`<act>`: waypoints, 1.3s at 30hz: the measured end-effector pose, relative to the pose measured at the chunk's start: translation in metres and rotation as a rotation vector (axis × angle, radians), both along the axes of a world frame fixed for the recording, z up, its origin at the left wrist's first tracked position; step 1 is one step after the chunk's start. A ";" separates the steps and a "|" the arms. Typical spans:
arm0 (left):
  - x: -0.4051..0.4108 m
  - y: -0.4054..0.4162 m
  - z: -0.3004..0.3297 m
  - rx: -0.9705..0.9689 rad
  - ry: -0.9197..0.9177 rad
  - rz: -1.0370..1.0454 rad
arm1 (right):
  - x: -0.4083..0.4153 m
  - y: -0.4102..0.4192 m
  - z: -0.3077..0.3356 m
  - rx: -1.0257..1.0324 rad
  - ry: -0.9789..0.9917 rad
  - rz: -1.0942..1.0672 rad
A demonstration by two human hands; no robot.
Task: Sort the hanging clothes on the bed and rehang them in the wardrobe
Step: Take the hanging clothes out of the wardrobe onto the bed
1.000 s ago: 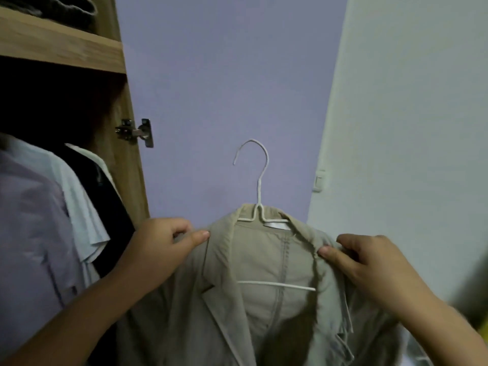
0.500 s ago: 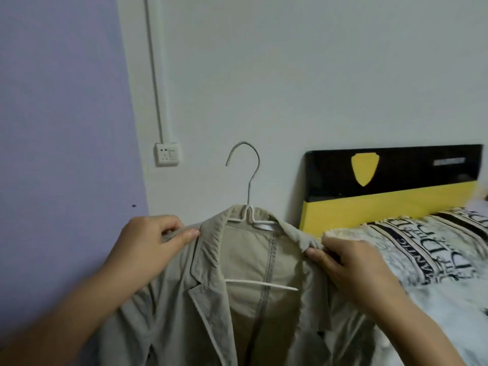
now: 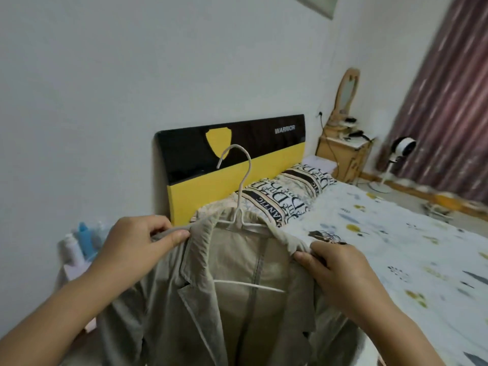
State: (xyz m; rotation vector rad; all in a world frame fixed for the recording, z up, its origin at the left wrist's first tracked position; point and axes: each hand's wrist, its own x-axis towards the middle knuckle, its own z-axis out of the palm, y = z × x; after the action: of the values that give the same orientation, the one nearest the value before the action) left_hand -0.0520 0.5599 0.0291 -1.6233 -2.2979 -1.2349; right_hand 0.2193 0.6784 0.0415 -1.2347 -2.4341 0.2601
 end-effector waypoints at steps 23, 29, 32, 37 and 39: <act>0.090 0.327 -0.040 -0.102 -0.130 -0.507 | 0.112 0.188 -0.037 -0.060 0.041 -0.527; 0.095 0.406 -0.066 -0.180 -0.132 -0.532 | 0.110 0.246 -0.060 -0.130 0.048 -0.613; 0.101 0.445 -0.082 -0.211 -0.142 -0.525 | 0.113 0.279 -0.071 -0.158 0.043 -0.641; 0.120 0.510 -0.109 -0.209 -0.161 -0.512 | 0.127 0.344 -0.099 -0.220 0.079 -0.664; 0.128 0.538 -0.122 -0.227 -0.165 -0.494 | 0.134 0.374 -0.115 -0.254 0.110 -0.648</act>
State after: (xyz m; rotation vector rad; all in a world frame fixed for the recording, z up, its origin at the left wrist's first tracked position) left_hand 0.0756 1.0980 -0.0931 -2.3603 -2.2756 -1.2621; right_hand 0.3537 1.0527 -0.0731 -1.9764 -1.8220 0.4343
